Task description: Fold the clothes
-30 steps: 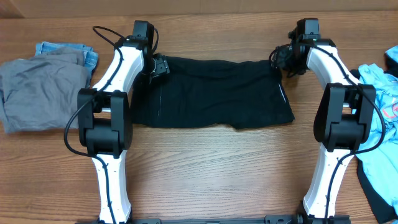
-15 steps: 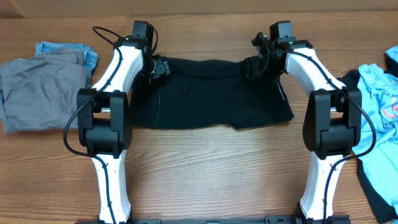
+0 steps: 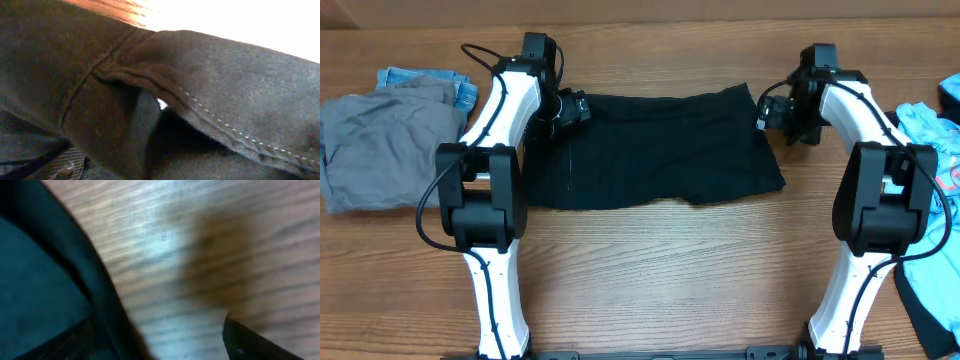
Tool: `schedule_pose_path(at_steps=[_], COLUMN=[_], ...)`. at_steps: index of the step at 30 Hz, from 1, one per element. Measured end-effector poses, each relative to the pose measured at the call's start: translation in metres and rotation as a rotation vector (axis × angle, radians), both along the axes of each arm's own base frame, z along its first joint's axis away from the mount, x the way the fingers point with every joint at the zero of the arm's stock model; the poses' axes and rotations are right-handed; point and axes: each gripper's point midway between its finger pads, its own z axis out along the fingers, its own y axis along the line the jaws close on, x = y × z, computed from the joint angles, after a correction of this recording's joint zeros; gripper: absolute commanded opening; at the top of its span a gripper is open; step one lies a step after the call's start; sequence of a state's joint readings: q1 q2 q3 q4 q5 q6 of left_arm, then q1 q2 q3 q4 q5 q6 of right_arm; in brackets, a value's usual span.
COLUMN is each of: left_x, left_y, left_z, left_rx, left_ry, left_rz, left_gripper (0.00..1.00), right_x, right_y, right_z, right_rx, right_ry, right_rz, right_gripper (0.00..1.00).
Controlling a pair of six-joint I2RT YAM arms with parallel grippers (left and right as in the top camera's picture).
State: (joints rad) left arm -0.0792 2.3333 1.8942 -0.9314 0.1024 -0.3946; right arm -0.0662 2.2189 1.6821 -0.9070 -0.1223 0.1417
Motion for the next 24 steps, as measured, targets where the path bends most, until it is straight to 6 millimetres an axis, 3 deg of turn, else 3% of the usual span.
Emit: schedule_pose_path(at_steps=[3, 5, 7, 9, 10, 13, 15, 16, 19, 22, 24], left_x=[0.009, 0.021, 0.015, -0.002, -0.023, -0.033, -0.035, -0.035, -0.038, -0.042, -0.045], left_y=[0.008, 0.011, 0.013, 0.014, 0.015, 0.015, 0.015, 0.015, 0.015, 0.015, 0.016], left_z=[0.014, 0.036, 0.062, 0.076, 0.077, 0.076, 0.076, 0.076, 0.075, 0.075, 0.075], left_rx=[0.001, -0.007, -0.012, -0.013, -0.009, -0.008, -0.007, -0.007, -0.007, -0.006, -0.005], left_ry=[-0.027, -0.079, -0.090, -0.044, 0.034, 0.073, 0.080, 0.083, 0.094, 0.110, 0.122], left_rz=[-0.012, -0.009, -0.005, -0.005, -0.004, -0.004, -0.004, -0.004, -0.004, -0.004, -0.004], left_gripper=[1.00, 1.00, 1.00, 1.00, 1.00, 1.00, 1.00, 1.00, 1.00, 1.00, 1.00], right_x=[-0.048, -0.060, -0.062, -0.062, -0.066, -0.075, -0.071, -0.071, -0.059, -0.049, -0.043], right_y=[-0.004, -0.010, -0.015, -0.006, 0.005, 0.036, 0.051, 0.060, 0.072, 0.073, 0.068], right_z=[0.012, 0.021, 0.027, 0.029, 0.026, 0.017, 0.015, 0.015, 0.012, 0.009, 0.006], right_rx=[0.104, 0.186, 0.285, 0.361, 0.403, 0.452, 0.461, 0.459, 0.449, 0.427, 0.396], right_ry=[0.172, 0.192, 0.158, 0.130, 0.131, 0.143, 0.112, 0.106, 0.047, 0.024, 0.020], right_rz=[0.019, 0.050, 0.077, 0.118, 0.144, 0.215, 0.258, 0.279, 0.294, 0.257, 0.215], right_gripper=[0.95, 0.96, 0.96, 0.96, 0.96, 0.96, 0.94, 0.91, 0.64, 0.66, 0.40])
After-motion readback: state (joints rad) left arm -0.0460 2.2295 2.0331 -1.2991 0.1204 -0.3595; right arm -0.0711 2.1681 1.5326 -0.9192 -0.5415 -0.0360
